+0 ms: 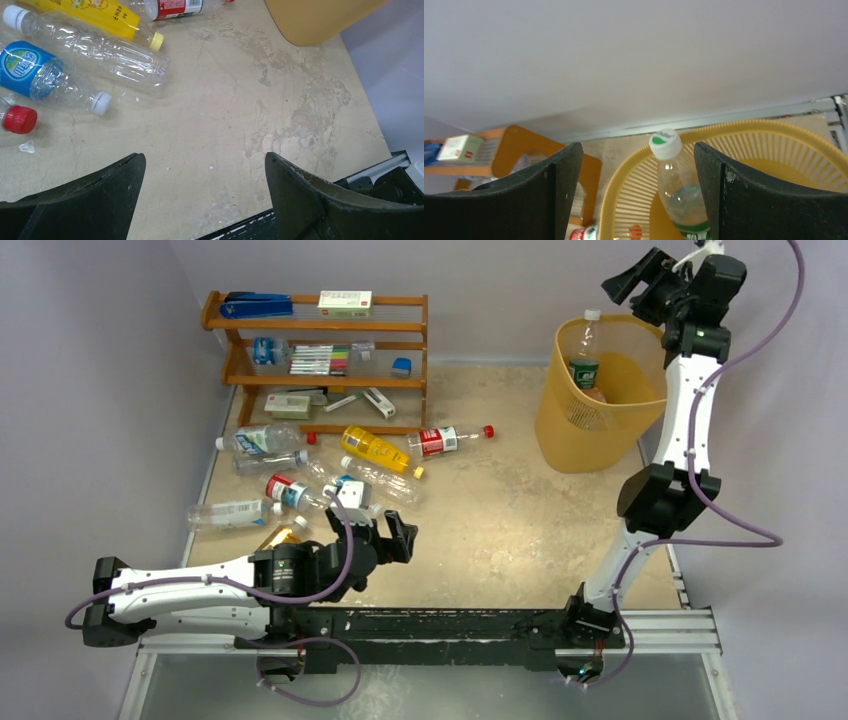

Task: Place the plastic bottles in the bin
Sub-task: Place the plastic bottle in the trash bin, then adjust the trash bin at the center of the board.

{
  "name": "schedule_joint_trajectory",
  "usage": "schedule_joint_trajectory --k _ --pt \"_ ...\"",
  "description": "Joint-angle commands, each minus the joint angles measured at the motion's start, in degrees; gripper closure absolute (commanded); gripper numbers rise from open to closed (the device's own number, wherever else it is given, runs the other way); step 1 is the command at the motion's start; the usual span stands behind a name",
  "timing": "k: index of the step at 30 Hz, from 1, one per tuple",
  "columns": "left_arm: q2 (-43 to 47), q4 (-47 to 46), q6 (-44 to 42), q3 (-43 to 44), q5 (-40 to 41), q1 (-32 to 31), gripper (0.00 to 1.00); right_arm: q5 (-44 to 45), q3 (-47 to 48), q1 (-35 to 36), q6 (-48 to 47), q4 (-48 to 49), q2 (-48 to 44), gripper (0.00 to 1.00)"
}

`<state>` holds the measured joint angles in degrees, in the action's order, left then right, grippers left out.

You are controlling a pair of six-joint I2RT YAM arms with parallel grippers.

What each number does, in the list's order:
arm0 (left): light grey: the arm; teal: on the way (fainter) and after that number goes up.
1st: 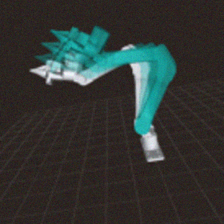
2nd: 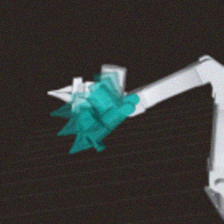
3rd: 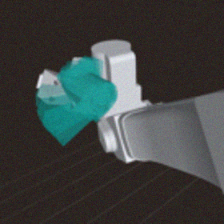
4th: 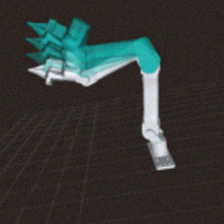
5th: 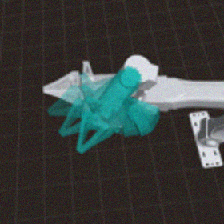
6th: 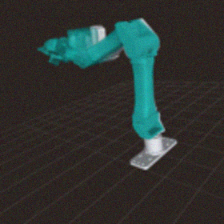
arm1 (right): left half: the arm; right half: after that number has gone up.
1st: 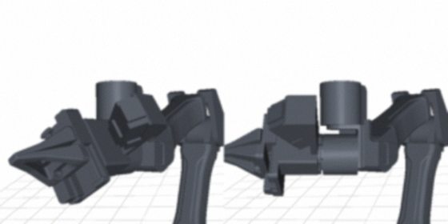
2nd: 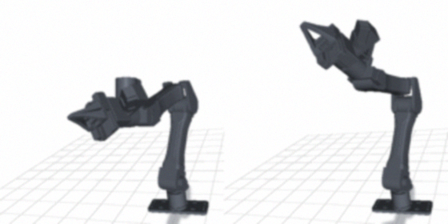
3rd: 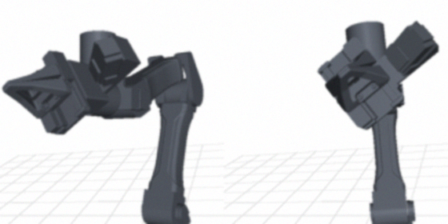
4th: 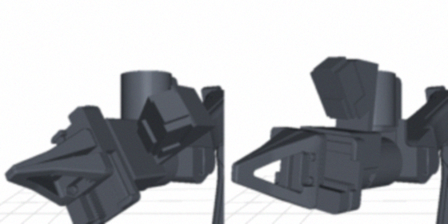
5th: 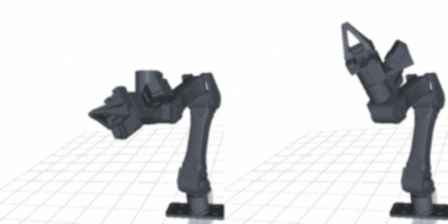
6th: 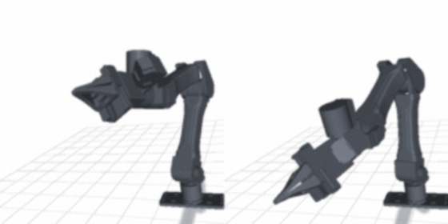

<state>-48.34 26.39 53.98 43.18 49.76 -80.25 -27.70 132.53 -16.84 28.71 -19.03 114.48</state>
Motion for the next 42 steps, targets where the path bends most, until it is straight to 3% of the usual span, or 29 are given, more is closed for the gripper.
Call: schedule_joint_trajectory --k 1,8,19,27,39,42 --pt "-0.2 -1.8 -0.5 1.4 1.1 0.1 0.11 5.5 -0.9 3.6 -8.6 -5.3 -6.1 0.16" --pt "-0.4 -2.2 -0.1 0.8 0.3 0.1 0.11 15.4 -10.2 11.0 -16.9 -11.0 -10.5 0.19" --pt "0.7 -2.2 0.4 -0.2 0.1 0.1 0.11 26.5 -20.5 12.8 -20.8 -13.6 -12.9 0.29" --pt "-0.7 -3.0 0.2 0.3 -0.4 0.1 0.11 27.5 -20.2 15.9 -22.3 -15.7 -12.3 0.37" --pt "-0.2 -3.2 0.5 -0.2 -0.7 0.1 0.11 27.8 -24.5 17.2 -22.5 -15.0 -16.3 0.36" --pt "-0.3 -3.5 0.4 -0.2 -0.7 0.1 0.11 23.5 -26.1 17.2 -21.2 -13.6 -18.7 0.30"
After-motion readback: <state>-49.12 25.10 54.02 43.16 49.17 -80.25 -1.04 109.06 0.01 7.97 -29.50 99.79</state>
